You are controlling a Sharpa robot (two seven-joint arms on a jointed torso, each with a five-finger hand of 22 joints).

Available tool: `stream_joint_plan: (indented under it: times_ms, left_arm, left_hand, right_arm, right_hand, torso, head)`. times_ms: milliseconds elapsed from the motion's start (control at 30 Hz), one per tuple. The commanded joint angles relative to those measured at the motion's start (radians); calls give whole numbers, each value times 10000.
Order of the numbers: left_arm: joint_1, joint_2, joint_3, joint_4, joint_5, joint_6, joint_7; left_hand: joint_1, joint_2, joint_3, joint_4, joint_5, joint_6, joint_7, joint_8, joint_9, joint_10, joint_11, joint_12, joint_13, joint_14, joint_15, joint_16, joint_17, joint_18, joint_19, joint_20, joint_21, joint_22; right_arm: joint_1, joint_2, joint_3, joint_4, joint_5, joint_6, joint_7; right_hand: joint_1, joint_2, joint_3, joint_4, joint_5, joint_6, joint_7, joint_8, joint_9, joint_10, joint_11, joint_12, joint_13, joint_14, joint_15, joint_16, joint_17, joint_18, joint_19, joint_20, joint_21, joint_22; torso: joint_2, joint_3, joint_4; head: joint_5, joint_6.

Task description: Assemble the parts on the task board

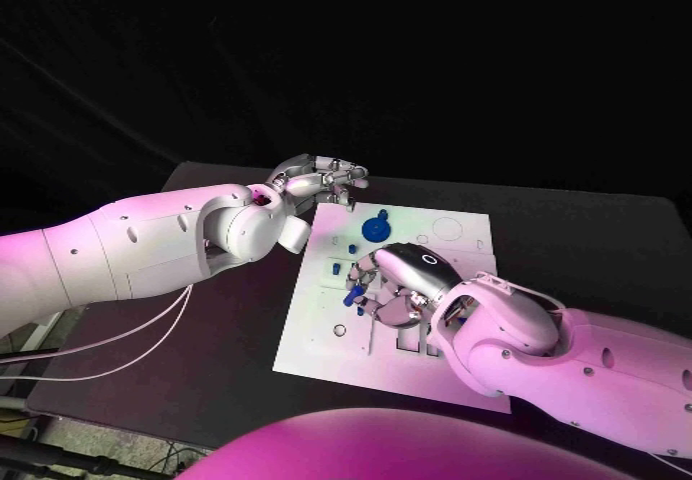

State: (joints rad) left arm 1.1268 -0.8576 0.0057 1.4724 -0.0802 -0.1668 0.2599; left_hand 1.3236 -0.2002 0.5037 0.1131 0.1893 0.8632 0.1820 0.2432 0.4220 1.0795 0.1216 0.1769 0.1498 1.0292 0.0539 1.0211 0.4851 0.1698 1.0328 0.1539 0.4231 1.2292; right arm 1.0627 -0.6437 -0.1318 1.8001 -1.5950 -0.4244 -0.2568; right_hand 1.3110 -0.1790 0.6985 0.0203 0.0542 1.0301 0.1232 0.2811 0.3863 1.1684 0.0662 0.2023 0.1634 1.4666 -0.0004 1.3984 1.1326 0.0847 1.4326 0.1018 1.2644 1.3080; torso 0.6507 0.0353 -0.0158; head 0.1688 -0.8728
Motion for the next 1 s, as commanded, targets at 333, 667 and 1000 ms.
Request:
stream_joint_plan:
  times_ms: [333,667,1000]
  left_arm:
    - [6,29,6,-13,-14,196,28]
    - [6,18,5,-40,-17,189,14]
    - [7,14,5,-43,-18,195,9]
  left_hand:
    - [-92,0,-6,65,66,-82,-16,22,5,-32,15,-37,1,-70,5,-56,14,93,56,47,-48,-11]
    - [-92,0,-6,65,66,-82,-16,22,5,-32,15,-37,1,-70,5,-56,14,93,56,47,-48,-11]
    - [-92,0,-6,65,66,-82,-16,22,5,-32,15,-37,1,-70,5,-56,14,93,56,47,-48,-11]
  right_arm:
    - [-579,466,-53,-609,-266,616,439]
    - [-693,589,-66,-802,-274,963,451]
    - [-719,663,-76,-960,-381,1157,390]
  right_hand:
    - [-163,8,55,-62,79,-55,79,24,403,17,38,-75,16,187,-74,34,-19,-185,24,-46,-30,1679]
    - [-231,-42,36,-95,96,-95,88,25,433,5,51,-113,25,185,-62,31,-32,-184,19,-38,-40,1682]
    - [-243,-43,36,-103,117,-99,88,29,441,8,51,-119,28,187,-60,36,-19,-185,21,-36,-35,1685]
  torso:
    - [-5,7,-12]
    - [-2,8,-4]
    - [-1,8,-7]
  head:
    - [133,2]
    - [173,2]
    - [214,2]
